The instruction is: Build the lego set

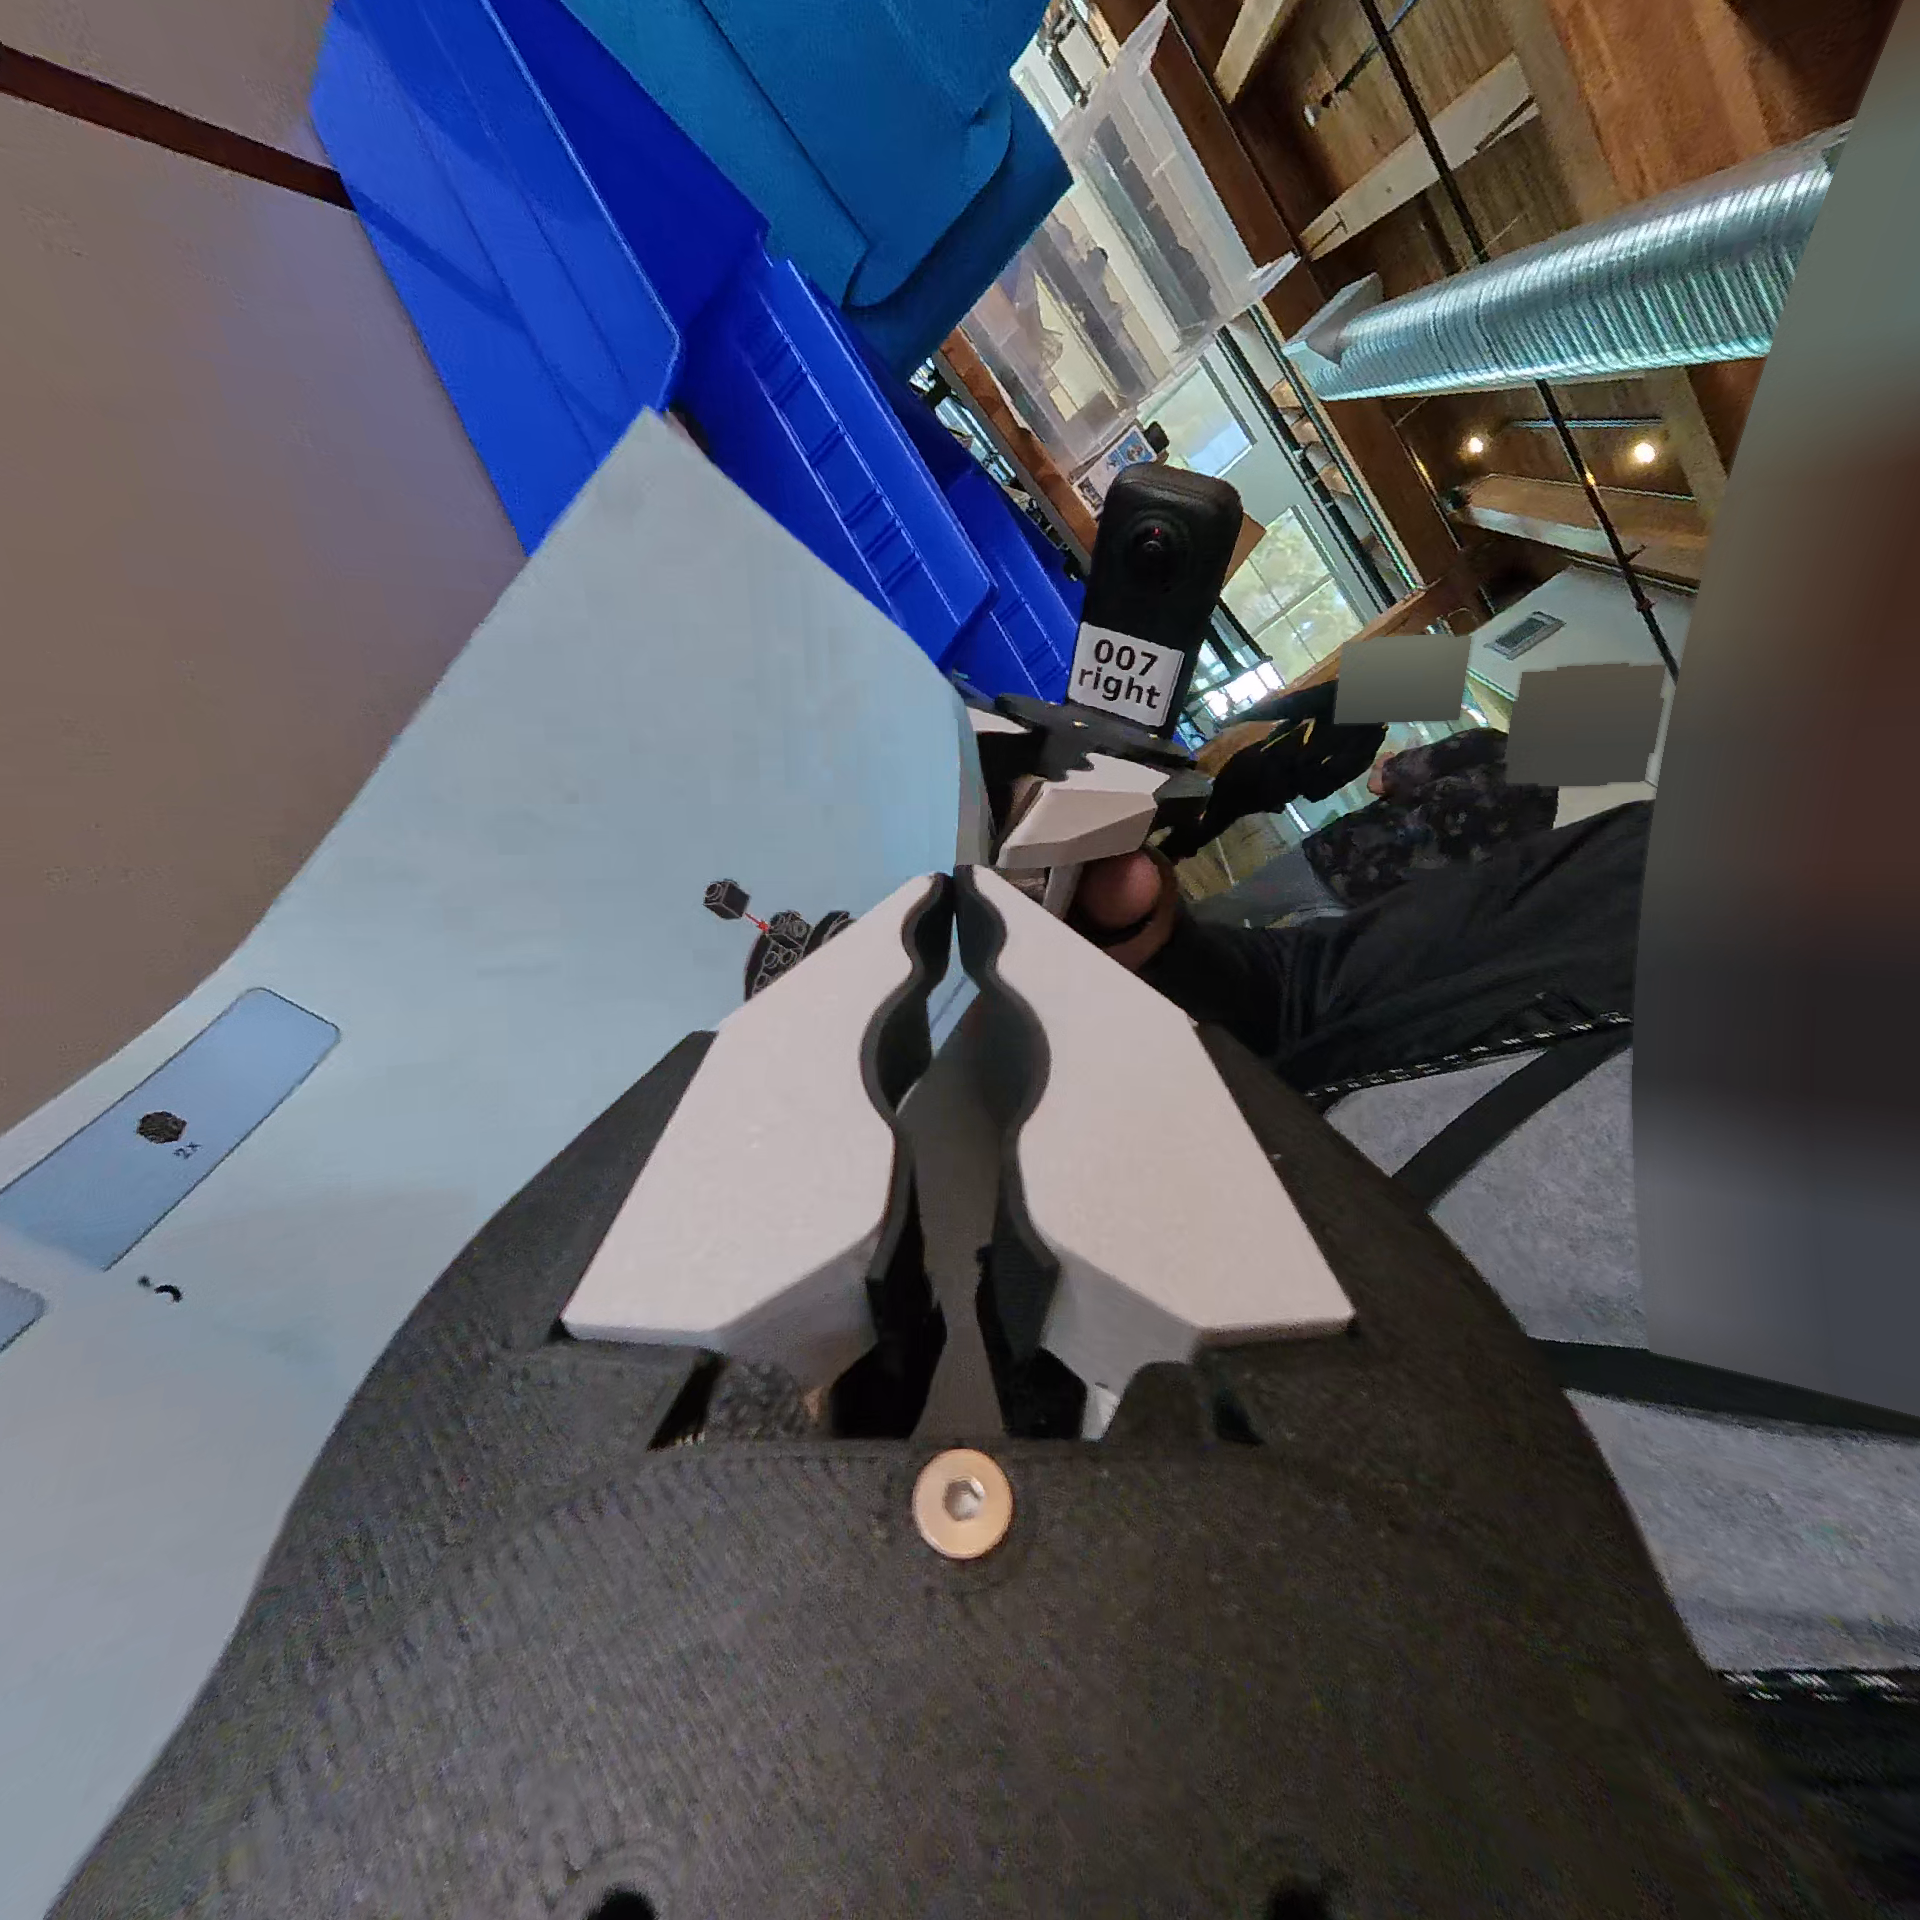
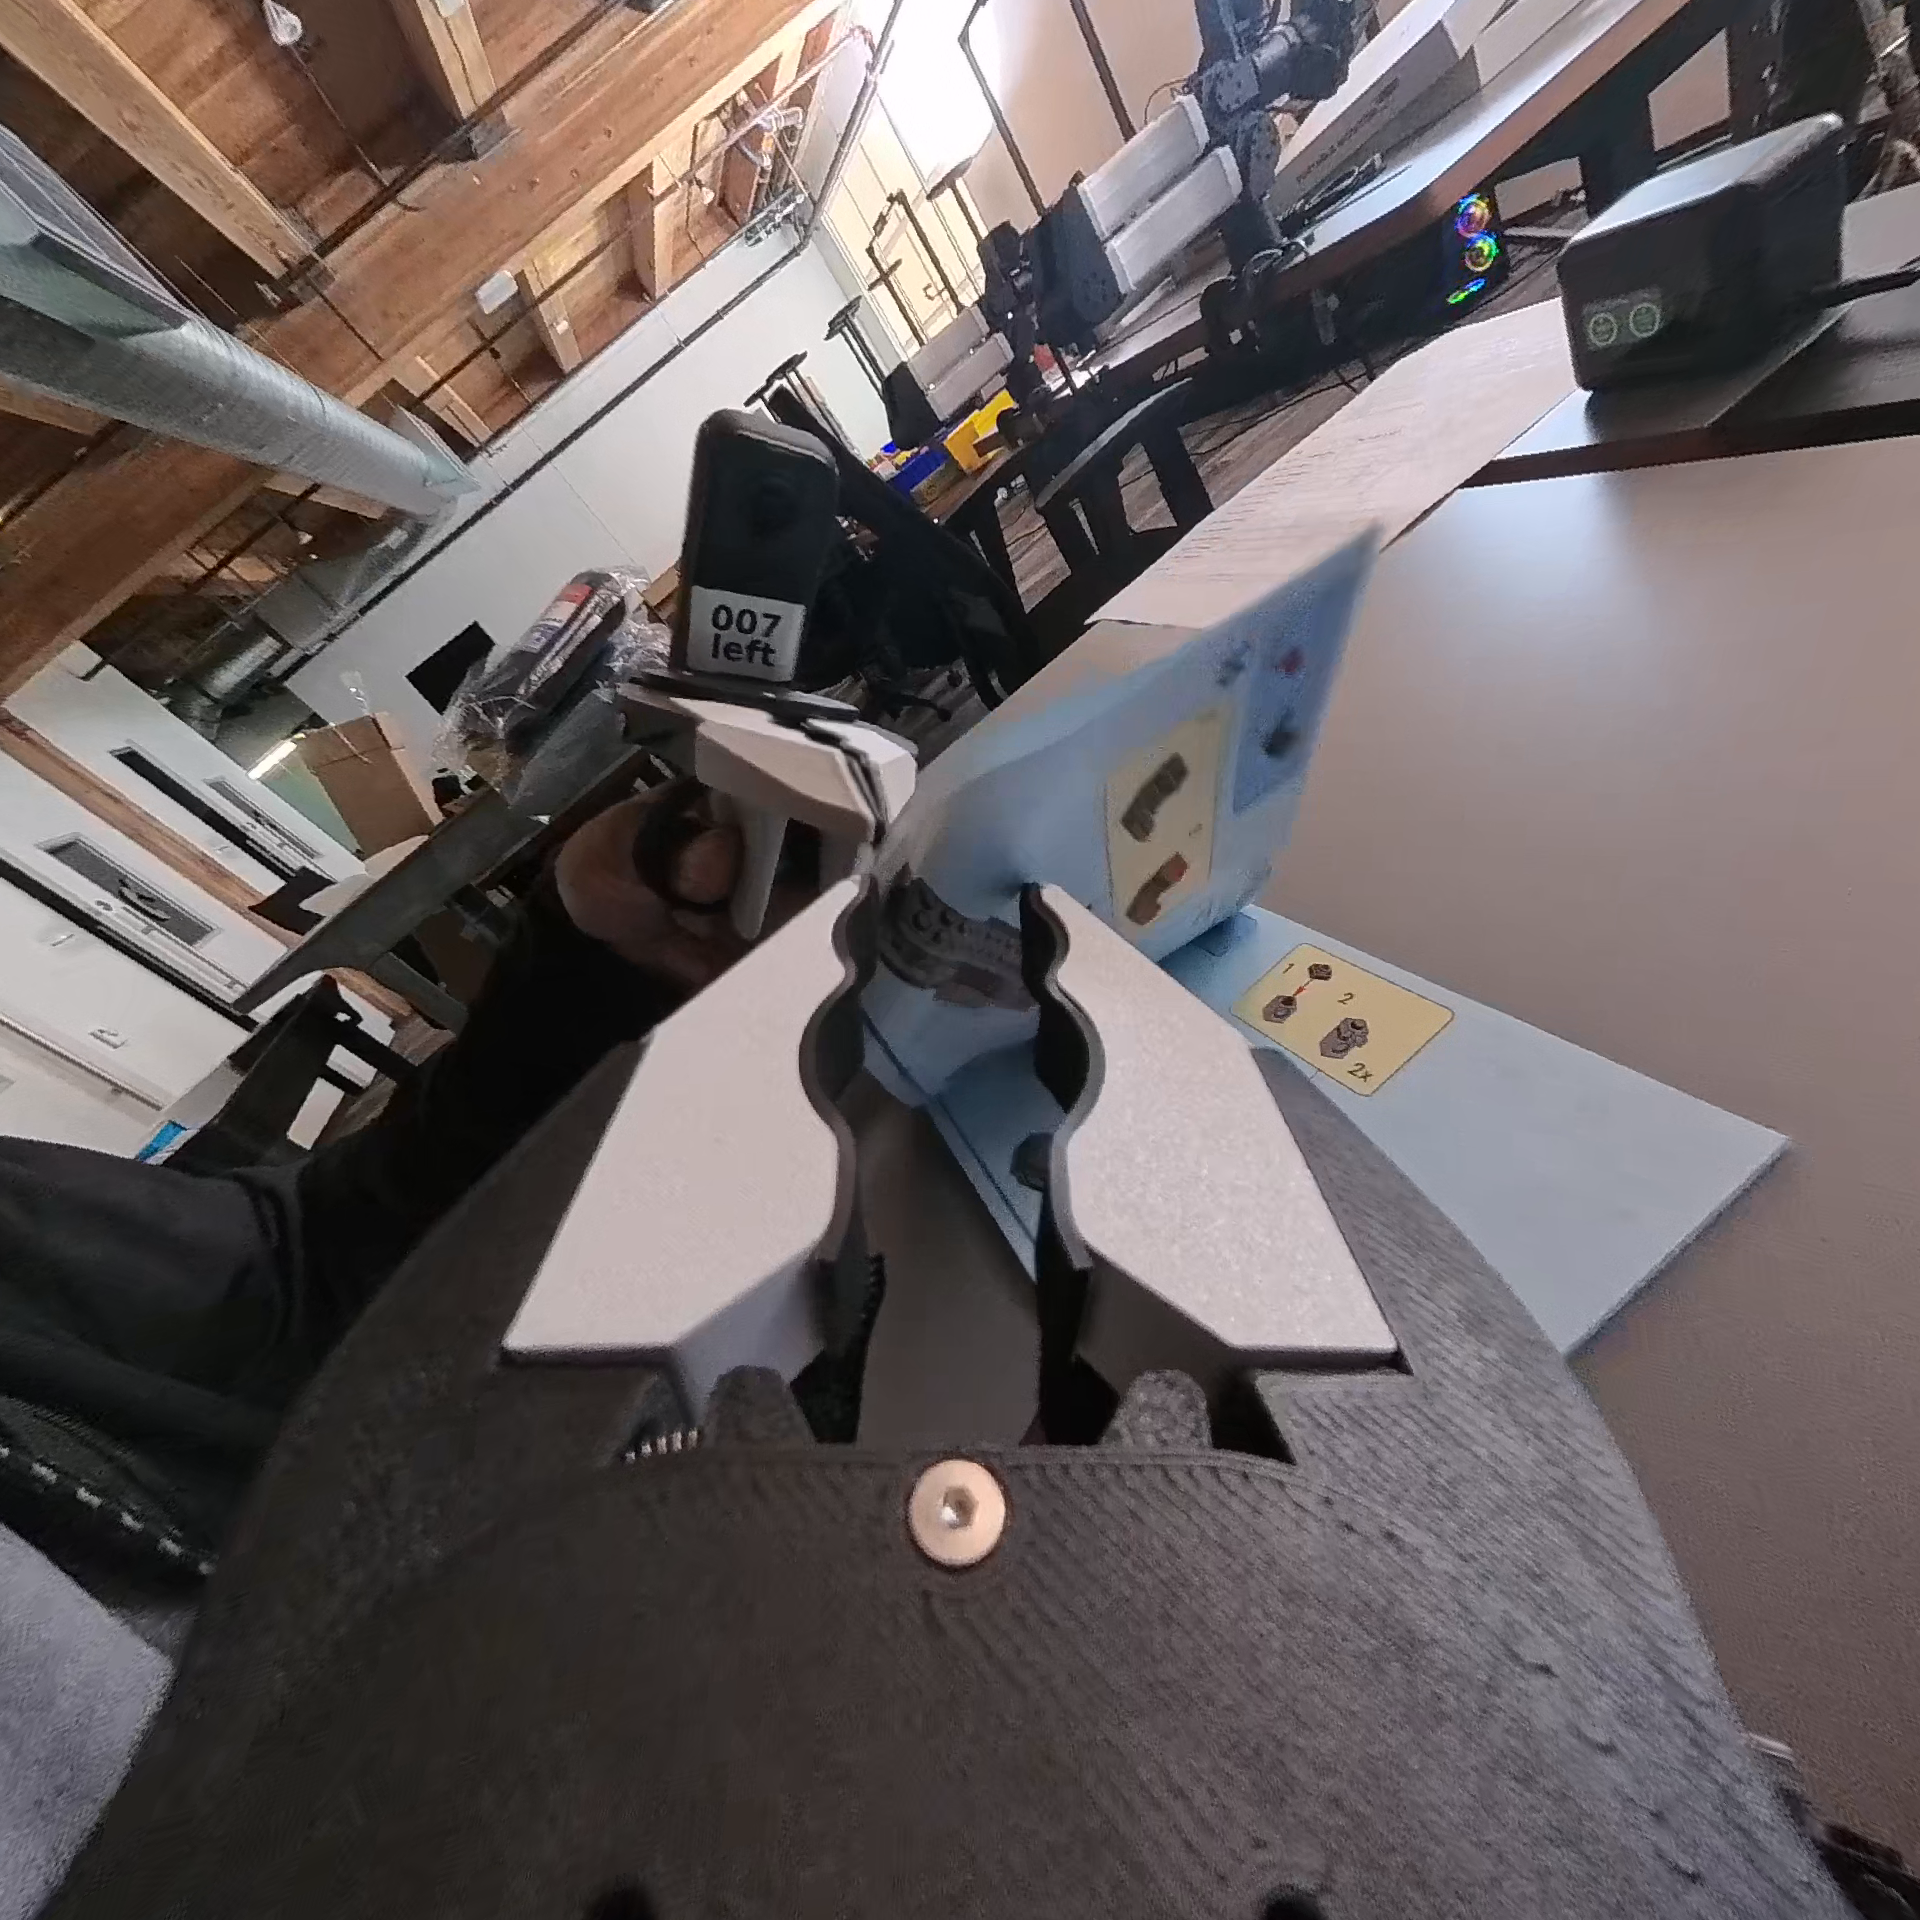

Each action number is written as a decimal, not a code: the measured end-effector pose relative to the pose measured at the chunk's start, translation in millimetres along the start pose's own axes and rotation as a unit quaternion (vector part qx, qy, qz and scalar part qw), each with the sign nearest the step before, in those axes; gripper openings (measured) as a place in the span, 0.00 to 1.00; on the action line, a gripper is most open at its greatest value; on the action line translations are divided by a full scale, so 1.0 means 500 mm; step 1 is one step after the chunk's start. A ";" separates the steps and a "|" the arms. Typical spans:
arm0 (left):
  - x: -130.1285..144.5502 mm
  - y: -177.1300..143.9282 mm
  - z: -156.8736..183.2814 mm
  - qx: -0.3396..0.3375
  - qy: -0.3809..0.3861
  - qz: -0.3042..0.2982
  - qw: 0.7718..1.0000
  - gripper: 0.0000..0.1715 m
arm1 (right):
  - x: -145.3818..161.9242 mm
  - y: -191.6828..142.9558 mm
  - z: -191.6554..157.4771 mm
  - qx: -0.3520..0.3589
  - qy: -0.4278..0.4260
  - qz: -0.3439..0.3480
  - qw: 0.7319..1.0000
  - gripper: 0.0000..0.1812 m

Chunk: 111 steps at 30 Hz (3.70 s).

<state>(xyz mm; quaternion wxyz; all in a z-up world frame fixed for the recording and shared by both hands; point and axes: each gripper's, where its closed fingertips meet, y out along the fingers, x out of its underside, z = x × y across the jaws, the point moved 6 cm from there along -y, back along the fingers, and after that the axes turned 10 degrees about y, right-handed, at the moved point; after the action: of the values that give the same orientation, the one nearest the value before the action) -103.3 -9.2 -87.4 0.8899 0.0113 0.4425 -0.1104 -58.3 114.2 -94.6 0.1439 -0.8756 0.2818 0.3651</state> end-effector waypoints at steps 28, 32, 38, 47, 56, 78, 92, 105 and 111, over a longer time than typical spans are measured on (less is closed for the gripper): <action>0.115 -0.334 0.011 -0.243 -0.065 0.156 0.955 0.00 | -0.005 -0.050 -0.011 0.099 -0.114 -0.047 0.987 0.31; 0.145 -0.399 0.018 -0.302 -0.072 0.154 0.938 0.00 | 0.003 -0.044 -0.017 0.095 -0.115 -0.052 0.987 0.30; 0.180 -0.445 0.017 -0.356 -0.076 0.130 0.922 0.00 | 0.017 -0.033 -0.026 0.094 -0.117 -0.059 0.987 0.30; 0.208 -0.464 0.011 -0.399 -0.074 0.095 0.909 0.00 | 0.047 -0.013 -0.036 0.097 -0.116 -0.079 0.985 0.30; 0.223 -0.478 0.002 -0.455 -0.069 0.042 0.887 0.00 | 0.073 0.015 -0.044 0.095 -0.112 -0.097 0.984 0.30; 0.220 -0.462 0.009 -0.470 -0.043 0.001 0.881 0.06 | 0.092 0.034 -0.046 0.088 -0.105 -0.110 0.984 0.30; 0.150 -0.170 0.022 -0.323 0.047 -0.045 0.944 0.16 | 0.086 0.003 -0.051 0.084 -0.100 -0.098 0.987 0.30; 0.180 -0.200 0.025 -0.365 0.031 -0.031 0.930 0.16 | 0.097 -0.003 -0.046 0.074 -0.090 -0.106 0.988 0.30; 0.194 -0.235 0.050 -0.378 0.062 -0.006 0.924 0.19 | 0.120 0.001 -0.046 0.067 -0.084 -0.105 0.989 0.31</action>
<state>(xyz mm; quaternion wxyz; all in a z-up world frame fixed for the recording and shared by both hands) -51.6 -144.8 -139.7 0.7982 -0.3222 0.5054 0.0606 -11.3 80.0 -122.1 0.2627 -0.8548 0.1988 0.4010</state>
